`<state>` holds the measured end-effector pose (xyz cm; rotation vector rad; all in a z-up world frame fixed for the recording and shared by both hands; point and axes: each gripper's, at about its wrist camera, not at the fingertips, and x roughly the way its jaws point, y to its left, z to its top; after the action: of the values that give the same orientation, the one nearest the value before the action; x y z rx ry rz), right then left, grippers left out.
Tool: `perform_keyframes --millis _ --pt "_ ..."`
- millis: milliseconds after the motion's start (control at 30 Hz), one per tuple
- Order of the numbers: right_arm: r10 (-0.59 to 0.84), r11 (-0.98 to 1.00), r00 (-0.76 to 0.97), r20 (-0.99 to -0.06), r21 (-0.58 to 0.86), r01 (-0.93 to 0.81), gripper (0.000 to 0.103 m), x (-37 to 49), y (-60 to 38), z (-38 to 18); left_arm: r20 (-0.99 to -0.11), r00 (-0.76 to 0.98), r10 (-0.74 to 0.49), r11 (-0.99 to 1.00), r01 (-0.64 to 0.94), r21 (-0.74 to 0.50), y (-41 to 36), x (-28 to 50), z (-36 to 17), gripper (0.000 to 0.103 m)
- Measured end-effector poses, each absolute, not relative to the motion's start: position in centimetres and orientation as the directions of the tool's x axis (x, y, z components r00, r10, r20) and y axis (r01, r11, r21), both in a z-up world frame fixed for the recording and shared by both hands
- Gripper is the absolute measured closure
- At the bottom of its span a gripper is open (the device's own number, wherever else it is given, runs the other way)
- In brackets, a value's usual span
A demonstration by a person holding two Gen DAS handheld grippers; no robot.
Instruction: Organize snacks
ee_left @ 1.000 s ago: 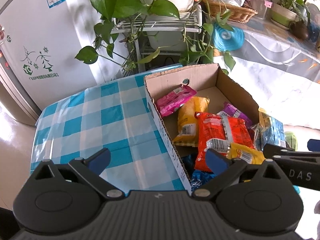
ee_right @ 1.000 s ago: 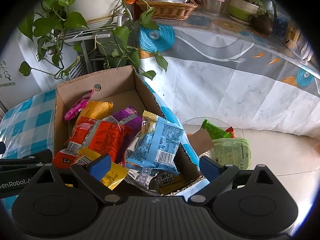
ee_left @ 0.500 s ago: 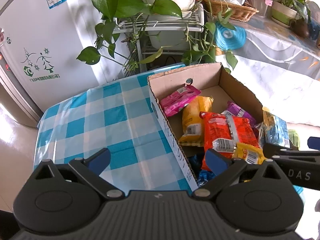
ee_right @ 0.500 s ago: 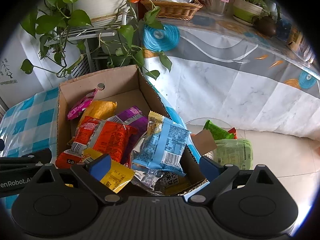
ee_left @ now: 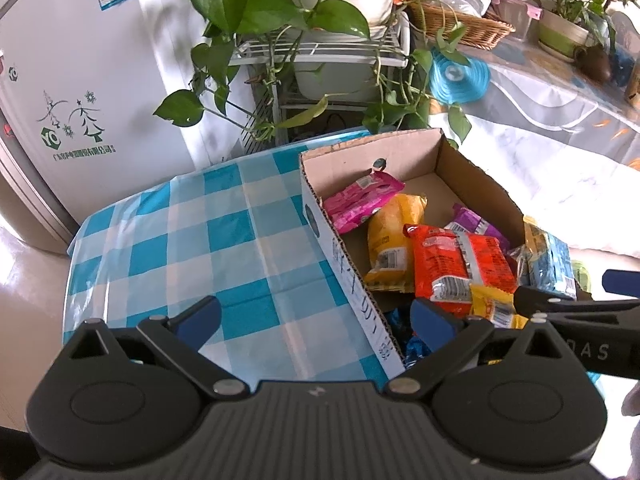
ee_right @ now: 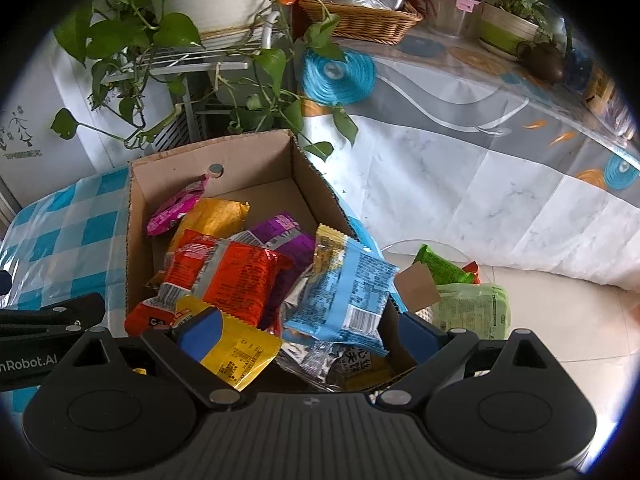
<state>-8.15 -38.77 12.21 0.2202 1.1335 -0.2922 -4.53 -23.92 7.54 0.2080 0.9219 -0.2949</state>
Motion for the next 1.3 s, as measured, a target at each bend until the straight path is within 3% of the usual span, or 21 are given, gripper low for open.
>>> perform_keyframes --millis 633,967,1300 --pt "-0.069 0.982 0.5 -0.863 0.03 0.186 0.005 -6.7 -32.0 14.0 -0.788 0.584 -0.195 0.943 0.333 0.014 -15.8 -4.8 8.2 0.003" --pt "-0.003 0.995 0.539 -0.843 0.053 0.088 0.005 -6.9 -24.8 13.9 -0.779 0.61 -0.144 0.954 0.294 0.054 -8.5 -5.9 7.5 0.002" --pt "0.02 0.991 0.492 -0.87 0.084 0.107 0.005 -8.0 -20.1 11.5 -0.816 0.572 -0.08 0.968 0.241 0.074 -3.9 -6.1 4.2 0.002"
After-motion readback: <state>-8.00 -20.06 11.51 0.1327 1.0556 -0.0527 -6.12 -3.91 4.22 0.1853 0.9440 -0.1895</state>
